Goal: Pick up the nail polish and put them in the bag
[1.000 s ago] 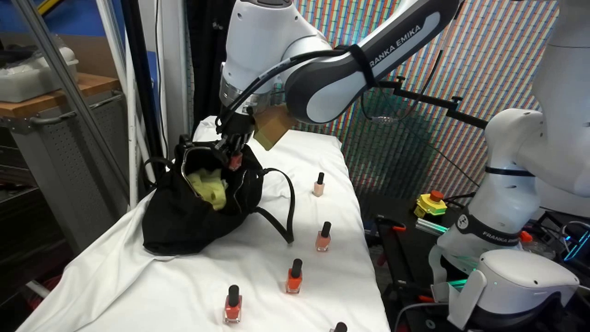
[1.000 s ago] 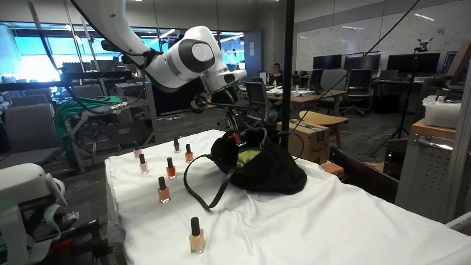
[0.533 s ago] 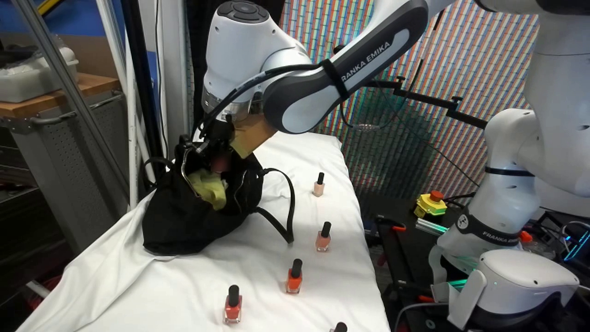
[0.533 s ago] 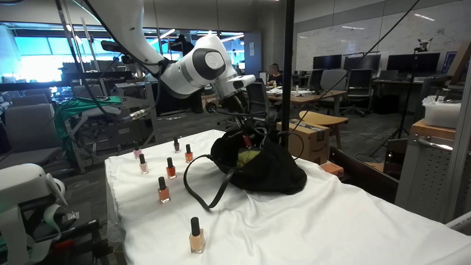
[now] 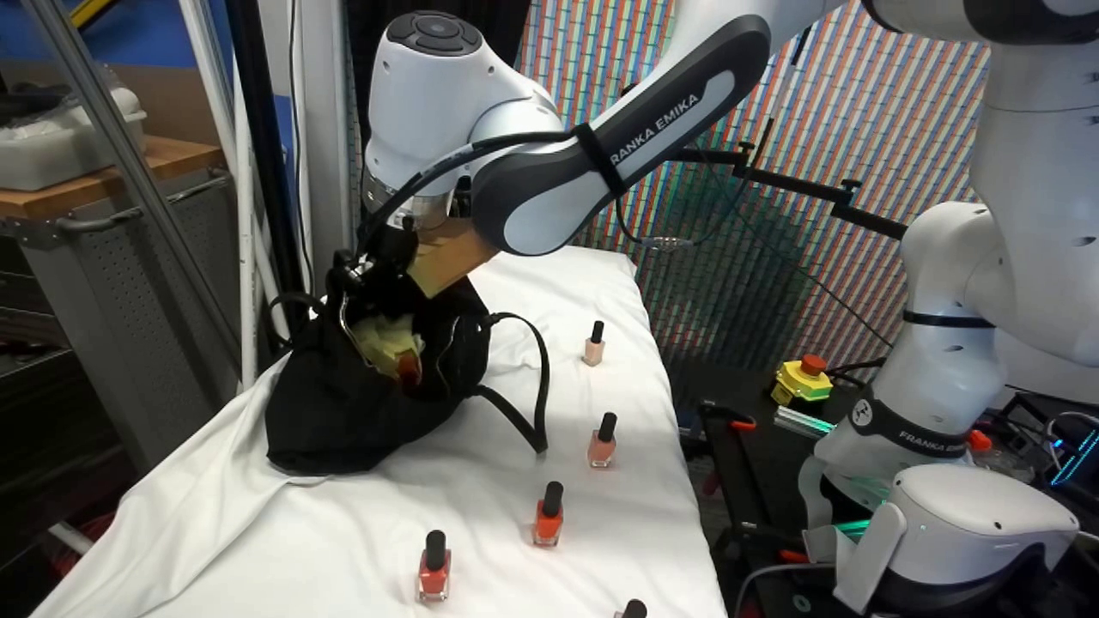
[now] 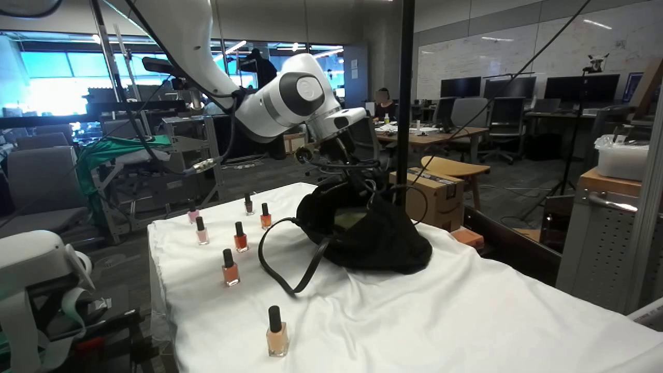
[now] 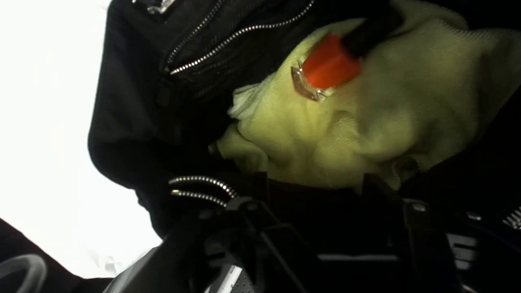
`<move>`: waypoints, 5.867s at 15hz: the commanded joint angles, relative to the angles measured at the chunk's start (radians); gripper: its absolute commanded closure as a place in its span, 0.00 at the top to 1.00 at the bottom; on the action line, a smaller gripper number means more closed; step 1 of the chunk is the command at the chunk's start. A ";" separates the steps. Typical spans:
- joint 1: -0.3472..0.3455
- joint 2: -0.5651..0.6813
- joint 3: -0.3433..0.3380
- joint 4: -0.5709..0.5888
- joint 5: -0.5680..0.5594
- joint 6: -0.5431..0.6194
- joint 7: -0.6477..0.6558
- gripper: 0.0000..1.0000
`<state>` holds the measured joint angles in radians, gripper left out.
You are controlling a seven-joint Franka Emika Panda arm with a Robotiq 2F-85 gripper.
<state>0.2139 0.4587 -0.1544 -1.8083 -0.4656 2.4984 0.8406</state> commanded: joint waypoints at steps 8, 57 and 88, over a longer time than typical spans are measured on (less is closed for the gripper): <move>-0.019 -0.157 -0.003 -0.160 0.004 -0.007 -0.072 1.00; -0.362 -0.341 0.026 -0.764 0.559 0.147 -0.878 1.00; -0.375 -0.253 0.034 -0.702 0.593 0.106 -0.928 0.60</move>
<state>-0.1574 0.1740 -0.1286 -2.5302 0.1156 2.6165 -0.0838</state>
